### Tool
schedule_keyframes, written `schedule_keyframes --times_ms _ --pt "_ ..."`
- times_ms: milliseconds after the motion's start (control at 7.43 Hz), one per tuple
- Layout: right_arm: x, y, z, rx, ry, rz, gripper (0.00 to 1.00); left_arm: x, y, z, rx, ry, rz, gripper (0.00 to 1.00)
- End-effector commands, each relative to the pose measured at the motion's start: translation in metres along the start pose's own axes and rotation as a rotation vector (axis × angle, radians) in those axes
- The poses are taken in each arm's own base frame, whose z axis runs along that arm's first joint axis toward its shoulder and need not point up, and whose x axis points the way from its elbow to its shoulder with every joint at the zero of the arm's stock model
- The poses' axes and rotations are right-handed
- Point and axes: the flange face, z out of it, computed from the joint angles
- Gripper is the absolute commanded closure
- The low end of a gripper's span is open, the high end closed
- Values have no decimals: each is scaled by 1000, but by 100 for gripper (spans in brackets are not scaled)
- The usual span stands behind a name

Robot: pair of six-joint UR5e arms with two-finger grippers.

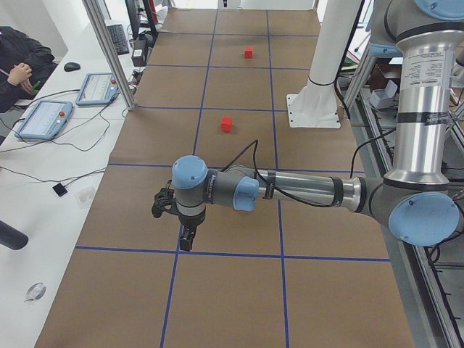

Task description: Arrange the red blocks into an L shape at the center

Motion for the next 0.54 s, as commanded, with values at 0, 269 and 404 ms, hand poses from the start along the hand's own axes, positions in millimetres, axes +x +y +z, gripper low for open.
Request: schedule_keyframes --times_ms 0,269,404 --pt "-3 -1 -3 5 0 -6 1 14 -23 -16 62 -7 51 0" --pt "-2 -1 -2 4 0 -3 1 58 -70 -66 173 3 100 0" --pt "-2 -1 -2 3 0 -2 1 104 -87 -64 177 35 69 0"
